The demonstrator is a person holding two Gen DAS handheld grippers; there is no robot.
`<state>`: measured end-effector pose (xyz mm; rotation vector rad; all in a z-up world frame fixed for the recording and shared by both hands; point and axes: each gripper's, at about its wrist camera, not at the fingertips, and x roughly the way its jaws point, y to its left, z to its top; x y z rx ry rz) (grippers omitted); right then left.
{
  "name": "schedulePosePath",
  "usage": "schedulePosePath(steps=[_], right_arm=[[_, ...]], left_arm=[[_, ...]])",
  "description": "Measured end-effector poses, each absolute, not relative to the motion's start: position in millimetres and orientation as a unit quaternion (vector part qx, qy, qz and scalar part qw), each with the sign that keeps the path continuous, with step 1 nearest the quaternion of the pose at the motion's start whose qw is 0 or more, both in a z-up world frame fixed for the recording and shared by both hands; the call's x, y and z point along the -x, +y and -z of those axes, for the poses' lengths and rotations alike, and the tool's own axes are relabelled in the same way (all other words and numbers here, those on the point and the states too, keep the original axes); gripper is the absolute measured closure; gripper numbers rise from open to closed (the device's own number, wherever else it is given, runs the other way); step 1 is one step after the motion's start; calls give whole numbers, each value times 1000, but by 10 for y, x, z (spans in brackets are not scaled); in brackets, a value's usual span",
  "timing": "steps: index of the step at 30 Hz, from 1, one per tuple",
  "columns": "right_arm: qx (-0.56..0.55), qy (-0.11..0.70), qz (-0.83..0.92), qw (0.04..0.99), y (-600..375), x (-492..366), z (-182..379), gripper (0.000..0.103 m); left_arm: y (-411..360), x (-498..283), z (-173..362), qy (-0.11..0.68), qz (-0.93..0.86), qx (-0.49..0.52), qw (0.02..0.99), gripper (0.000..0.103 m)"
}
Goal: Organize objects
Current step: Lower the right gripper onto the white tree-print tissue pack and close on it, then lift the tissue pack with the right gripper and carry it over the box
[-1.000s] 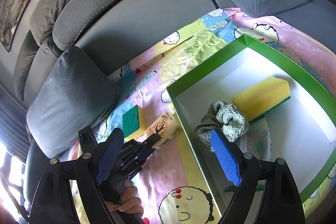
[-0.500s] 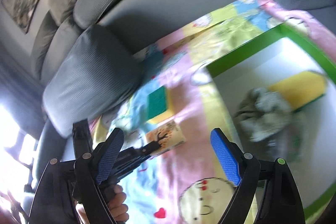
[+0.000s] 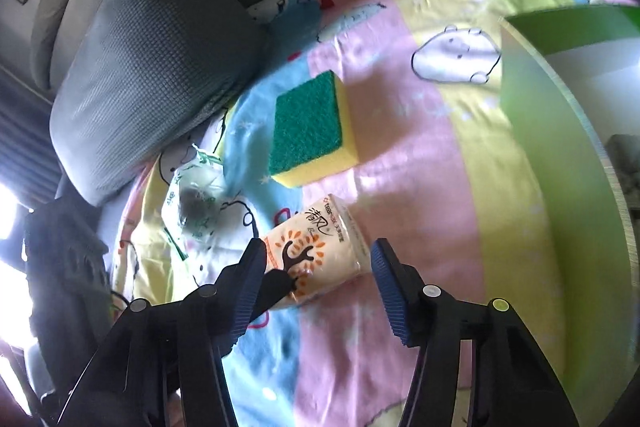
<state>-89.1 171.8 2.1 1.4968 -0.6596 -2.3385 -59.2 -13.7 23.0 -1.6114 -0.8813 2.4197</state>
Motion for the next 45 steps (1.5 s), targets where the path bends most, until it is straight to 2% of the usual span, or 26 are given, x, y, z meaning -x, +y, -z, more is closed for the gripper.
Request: schedulePosePath(steps=[5, 13, 22, 45], right_arm=[[-525, -244, 802, 144, 1737, 940, 104, 46], [-535, -254, 794, 139, 1801, 980, 212, 60], [-528, -254, 799, 134, 1807, 943, 157, 60], [-381, -263, 880, 107, 2265, 351, -729, 60]], left_arm=[[-124, 602, -205, -287, -795, 531, 56, 82], [-75, 594, -199, -264, -804, 529, 63, 78], [-17, 567, -280, -248, -813, 521, 75, 80], [533, 165, -1168, -172, -891, 383, 172, 80]])
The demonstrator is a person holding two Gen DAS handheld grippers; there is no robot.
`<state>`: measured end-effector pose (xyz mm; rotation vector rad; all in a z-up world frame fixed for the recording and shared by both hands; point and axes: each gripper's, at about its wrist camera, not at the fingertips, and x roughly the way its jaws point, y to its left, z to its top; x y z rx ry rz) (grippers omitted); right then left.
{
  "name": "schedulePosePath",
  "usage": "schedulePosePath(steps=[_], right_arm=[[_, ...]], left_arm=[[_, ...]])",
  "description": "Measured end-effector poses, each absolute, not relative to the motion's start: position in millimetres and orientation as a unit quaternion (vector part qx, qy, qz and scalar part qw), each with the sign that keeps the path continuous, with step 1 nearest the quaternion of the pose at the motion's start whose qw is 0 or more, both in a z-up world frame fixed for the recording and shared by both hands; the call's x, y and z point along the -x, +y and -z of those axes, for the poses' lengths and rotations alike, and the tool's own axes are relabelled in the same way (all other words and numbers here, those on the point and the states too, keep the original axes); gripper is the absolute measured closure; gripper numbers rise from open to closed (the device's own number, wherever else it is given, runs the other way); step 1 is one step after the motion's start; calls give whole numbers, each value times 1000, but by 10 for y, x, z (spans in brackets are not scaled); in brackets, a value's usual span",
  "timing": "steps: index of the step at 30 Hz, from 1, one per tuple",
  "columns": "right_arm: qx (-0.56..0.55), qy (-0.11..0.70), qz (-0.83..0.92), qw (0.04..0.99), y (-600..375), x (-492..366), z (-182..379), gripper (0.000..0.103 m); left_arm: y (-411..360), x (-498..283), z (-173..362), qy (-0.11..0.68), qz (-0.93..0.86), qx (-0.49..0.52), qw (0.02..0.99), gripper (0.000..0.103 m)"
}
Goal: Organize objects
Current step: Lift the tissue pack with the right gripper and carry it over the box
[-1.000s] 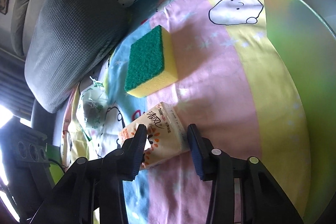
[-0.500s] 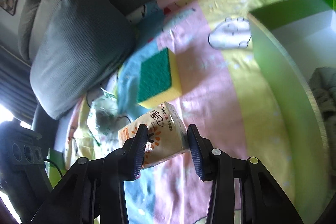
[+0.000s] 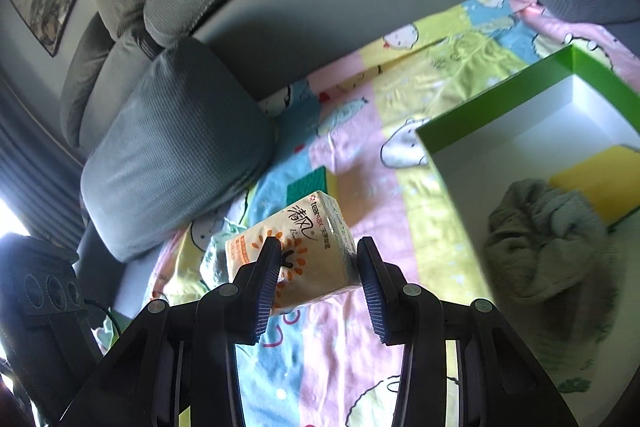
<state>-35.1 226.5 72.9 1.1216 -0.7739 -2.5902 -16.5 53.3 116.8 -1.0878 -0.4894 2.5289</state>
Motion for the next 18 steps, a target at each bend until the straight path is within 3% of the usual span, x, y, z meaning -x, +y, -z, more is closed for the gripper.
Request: schedulePosePath(steps=[18], right_arm=[[-345, -274, 895, 67, 2626, 36, -987, 60]], left_arm=[[931, 66, -1362, -148, -902, 339, 222, 80]])
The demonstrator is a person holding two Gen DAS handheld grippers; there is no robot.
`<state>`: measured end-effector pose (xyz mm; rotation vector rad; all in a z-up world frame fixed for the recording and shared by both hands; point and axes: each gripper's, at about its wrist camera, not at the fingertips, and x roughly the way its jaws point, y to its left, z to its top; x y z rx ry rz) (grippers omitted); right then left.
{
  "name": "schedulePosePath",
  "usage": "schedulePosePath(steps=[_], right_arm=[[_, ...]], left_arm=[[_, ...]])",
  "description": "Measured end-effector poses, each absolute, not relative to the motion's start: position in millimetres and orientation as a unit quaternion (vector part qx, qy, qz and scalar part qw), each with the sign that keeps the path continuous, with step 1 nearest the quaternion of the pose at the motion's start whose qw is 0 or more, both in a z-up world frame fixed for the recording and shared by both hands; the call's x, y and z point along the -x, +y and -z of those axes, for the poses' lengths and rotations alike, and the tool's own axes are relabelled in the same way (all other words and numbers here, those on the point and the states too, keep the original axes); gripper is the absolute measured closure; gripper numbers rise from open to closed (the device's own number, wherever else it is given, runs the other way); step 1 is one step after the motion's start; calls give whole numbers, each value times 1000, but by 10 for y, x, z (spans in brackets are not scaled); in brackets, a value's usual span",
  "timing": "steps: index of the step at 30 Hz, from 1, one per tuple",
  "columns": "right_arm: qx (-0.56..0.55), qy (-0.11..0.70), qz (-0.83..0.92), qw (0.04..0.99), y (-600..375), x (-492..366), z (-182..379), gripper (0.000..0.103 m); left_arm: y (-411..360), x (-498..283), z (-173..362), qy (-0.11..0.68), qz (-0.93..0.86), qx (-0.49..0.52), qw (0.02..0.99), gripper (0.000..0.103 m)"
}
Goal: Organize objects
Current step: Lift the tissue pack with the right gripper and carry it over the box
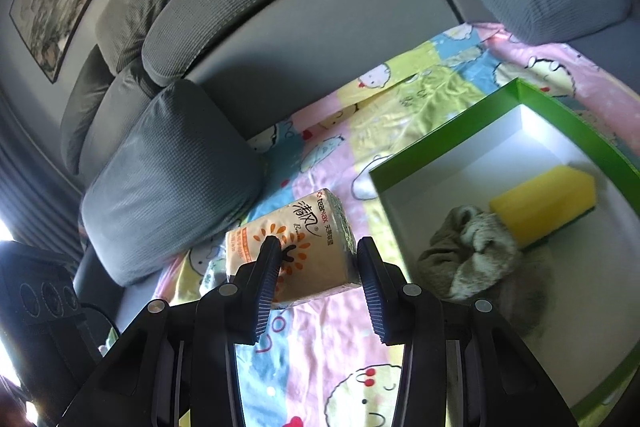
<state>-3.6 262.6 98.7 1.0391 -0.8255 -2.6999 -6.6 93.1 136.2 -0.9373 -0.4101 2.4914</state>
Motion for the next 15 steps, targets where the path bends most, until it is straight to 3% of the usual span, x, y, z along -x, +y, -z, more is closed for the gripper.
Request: schedulePosePath(steps=[15], right_arm=[[-363, -295, 884, 4, 2981, -126, -987, 60]], left_arm=[[1320, 126, -1285, -157, -881, 349, 276, 78]])
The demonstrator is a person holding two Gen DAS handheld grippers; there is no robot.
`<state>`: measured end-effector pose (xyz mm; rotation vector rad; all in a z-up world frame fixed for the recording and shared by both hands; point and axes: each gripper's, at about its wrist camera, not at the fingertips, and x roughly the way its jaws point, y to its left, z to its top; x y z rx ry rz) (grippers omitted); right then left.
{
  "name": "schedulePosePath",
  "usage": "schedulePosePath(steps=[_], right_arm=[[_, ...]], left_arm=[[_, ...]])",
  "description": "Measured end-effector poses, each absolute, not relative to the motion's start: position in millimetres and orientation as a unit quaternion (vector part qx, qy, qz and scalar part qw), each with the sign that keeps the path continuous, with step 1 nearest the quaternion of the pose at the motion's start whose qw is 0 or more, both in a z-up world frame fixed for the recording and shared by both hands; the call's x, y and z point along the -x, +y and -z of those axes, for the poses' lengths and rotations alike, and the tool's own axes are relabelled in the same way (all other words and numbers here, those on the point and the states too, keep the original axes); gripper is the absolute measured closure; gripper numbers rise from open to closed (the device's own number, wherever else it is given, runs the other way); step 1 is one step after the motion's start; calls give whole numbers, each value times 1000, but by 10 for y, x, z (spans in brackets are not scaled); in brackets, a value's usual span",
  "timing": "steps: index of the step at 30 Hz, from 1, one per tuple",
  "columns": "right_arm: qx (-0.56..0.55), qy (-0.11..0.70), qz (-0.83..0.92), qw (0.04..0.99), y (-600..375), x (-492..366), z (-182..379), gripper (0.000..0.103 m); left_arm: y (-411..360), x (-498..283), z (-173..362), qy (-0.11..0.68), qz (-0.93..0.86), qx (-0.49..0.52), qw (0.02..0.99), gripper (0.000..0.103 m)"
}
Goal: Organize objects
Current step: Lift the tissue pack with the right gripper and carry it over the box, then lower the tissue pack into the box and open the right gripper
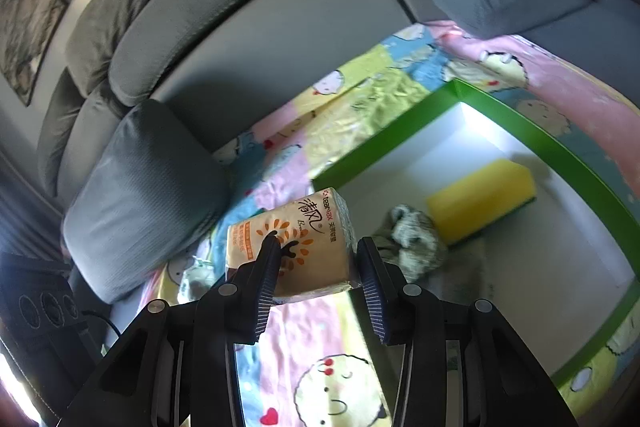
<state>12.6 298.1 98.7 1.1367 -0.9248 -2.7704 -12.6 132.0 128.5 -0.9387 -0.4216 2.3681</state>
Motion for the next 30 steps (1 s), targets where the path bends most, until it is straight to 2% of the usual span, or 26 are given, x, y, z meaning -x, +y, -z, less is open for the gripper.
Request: schedulePosePath(steps=[30], right_arm=[[-394, -305, 856, -136, 3443, -227, -805, 60]], left_arm=[[1816, 224, -999, -186, -827, 397, 351, 77]])
